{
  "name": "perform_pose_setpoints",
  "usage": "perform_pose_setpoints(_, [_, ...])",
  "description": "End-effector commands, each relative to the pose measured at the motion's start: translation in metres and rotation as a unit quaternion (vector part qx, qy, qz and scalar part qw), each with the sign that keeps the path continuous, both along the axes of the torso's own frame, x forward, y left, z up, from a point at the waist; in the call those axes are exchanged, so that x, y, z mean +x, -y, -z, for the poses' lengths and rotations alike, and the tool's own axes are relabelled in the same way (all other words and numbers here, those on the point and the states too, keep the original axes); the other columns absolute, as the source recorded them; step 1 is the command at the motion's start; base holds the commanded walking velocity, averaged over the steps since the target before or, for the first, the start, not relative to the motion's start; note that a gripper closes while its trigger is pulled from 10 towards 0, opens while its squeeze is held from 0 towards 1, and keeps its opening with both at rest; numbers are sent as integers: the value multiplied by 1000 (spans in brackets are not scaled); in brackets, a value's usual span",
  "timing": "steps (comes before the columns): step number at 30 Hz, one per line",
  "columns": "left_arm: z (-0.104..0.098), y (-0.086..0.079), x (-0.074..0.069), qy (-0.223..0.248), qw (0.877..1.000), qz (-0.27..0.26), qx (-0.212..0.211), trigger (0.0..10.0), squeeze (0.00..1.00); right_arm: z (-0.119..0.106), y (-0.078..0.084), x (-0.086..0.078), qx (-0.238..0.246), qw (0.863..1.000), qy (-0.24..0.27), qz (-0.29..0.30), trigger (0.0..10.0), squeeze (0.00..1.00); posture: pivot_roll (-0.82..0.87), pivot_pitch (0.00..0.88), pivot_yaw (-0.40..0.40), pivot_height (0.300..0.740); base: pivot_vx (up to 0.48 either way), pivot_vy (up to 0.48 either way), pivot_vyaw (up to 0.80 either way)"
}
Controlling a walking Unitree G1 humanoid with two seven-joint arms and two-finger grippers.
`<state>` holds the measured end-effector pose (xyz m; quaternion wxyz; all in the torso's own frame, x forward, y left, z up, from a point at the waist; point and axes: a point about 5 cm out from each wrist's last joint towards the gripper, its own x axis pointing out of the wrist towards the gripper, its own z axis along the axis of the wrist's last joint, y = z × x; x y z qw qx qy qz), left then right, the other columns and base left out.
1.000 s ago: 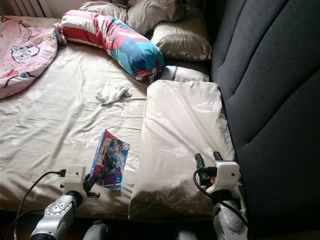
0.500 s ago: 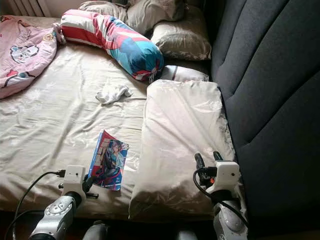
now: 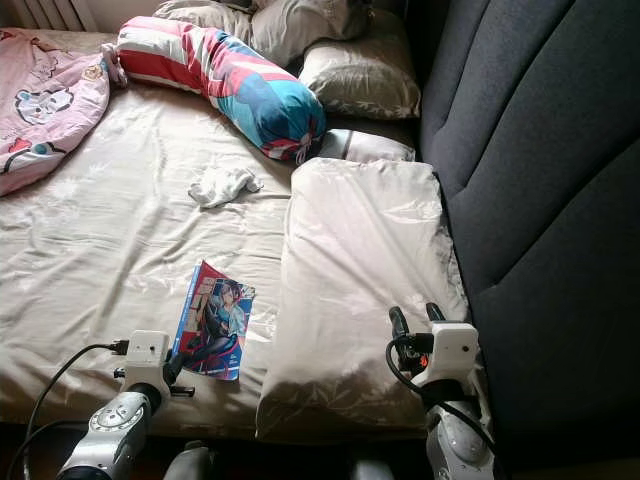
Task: Clean up the room
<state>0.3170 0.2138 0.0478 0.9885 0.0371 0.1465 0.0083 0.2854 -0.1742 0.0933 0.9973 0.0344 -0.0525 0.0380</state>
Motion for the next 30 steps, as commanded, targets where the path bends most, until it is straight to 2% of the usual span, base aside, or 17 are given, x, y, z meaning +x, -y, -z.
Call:
perform_pose_setpoints(1, [3, -3, -3, -3, 1000, -3, 15, 10000, 388, 2, 1, -3, 4, 1000, -6, 3, 10000, 0, -95, 313, -72, 635, 0, 0, 0])
perform_pose_setpoints(7, [2, -6, -3, 0, 1000, -10, 22, 10000, 404, 2, 1, -2, 5, 1000, -6, 3, 10000, 0, -94, 313, -73, 635, 0, 0, 0])
perform_pose_setpoints(8, [1, -6, -3, 1, 1000, -11, 23, 10000, 475, 2, 1, -2, 5, 1000, -6, 3, 10000, 0, -94, 313, -73, 635, 0, 0, 0])
perform_pose_setpoints(9, [1, -6, -2, 2, 1000, -12, 24, 10000, 749, 2, 1, -2, 5, 1000, -6, 3, 10000, 0, -94, 312, -73, 635, 0, 0, 0])
perform_pose_setpoints(10, [1, -6, -2, 3, 1000, -12, 26, 10000, 800, 2, 1, -2, 5, 1000, -6, 3, 10000, 0, -94, 312, -73, 635, 0, 0, 0])
perform_pose_setpoints(13, [0, -7, -2, 4, 999, -15, 29, 10000, 773, 2, 1, -2, 5, 1000, -5, 3, 10000, 0, -95, 310, -73, 635, 0, 0, 0])
perform_pose_setpoints(14, [0, -7, -2, 4, 999, -15, 32, 10000, 710, 2, 1, -2, 5, 1000, -5, 3, 10000, 0, -95, 310, -73, 635, 0, 0, 0])
perform_pose_setpoints(17, [-1, -8, -2, 6, 999, -16, 46, 10000, 714, 2, 0, -2, 5, 1000, -5, 2, 10000, 0, -93, 309, -73, 635, 0, 0, 0])
perform_pose_setpoints(18, [-1, -9, -2, 7, 999, -17, 51, 10000, 0, 2, 0, -2, 6, 1000, -5, 2, 10000, 0, -92, 308, -73, 635, 0, 0, 0])
perform_pose_setpoints(26, [-2, -11, -1, 10, 996, -18, 83, 10000, 0, 2, -3, -1, 8, 1000, -5, 0, 10000, 0, -92, 308, -72, 635, 0, 0, 0])
perform_pose_setpoints(30, [0, -7, -3, 6, 997, -4, 74, 10000, 0, 2, -3, -1, 9, 1000, -6, 0, 10000, 0, -91, 309, -72, 635, 0, 0, 0])
